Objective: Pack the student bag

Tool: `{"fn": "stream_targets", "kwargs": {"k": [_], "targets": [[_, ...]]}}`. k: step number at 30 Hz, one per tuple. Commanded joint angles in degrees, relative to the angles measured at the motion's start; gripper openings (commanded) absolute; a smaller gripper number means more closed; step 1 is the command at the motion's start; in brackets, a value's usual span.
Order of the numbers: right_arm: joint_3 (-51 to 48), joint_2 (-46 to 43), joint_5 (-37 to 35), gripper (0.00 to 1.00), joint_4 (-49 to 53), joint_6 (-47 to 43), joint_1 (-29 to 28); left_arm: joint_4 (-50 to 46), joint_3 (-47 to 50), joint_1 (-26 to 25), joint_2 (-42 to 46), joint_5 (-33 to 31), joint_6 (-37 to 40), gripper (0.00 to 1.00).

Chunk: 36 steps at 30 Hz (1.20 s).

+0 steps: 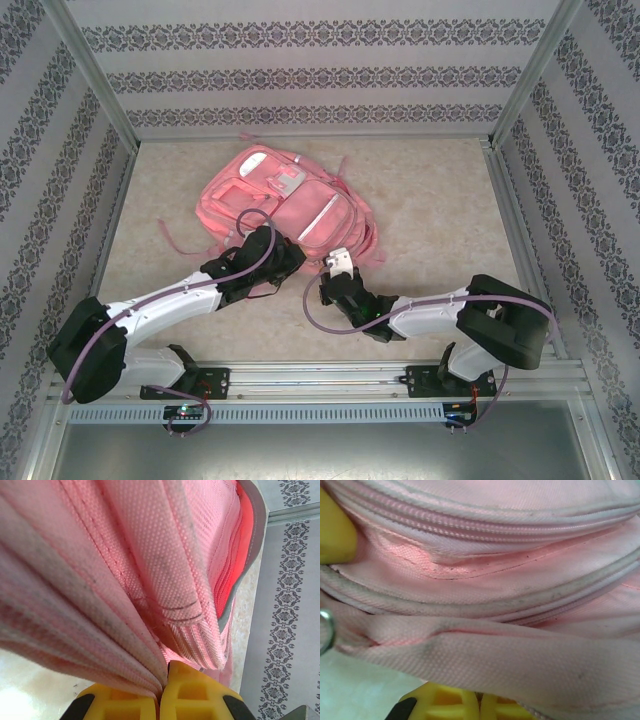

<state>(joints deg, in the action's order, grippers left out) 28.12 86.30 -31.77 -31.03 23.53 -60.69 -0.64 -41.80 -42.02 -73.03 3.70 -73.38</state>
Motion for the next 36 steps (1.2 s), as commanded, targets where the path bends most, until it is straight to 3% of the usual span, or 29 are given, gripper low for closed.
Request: {"fn": "stream_targets", "kwargs": {"k": [1, 13, 21, 36], "targets": [[-1.40, -1.45, -0.92, 0.00, -0.16, 0.14, 2.00, 7.85, -1.79, -1.58, 1.98, 0.51, 1.17, 0.00], [-7.49, -8.72, 6.71, 0.00, 0.47, -1.37, 7.27, 4.22, -0.13, 0.34, 4.10, -0.68, 4.71, 0.00], [-6.76, -10.15, 13.90, 0.00, 2.87, -7.09, 8.57, 4.28, 1.16, 0.49, 3.96, 0.16, 5.42, 0.00], [-7.21, -2.92, 10.24, 0.01, -10.77, -11.38, 8.83, 7.41, 1.17, 0.58, 3.01, 2.84, 4.42, 0.00]]}}
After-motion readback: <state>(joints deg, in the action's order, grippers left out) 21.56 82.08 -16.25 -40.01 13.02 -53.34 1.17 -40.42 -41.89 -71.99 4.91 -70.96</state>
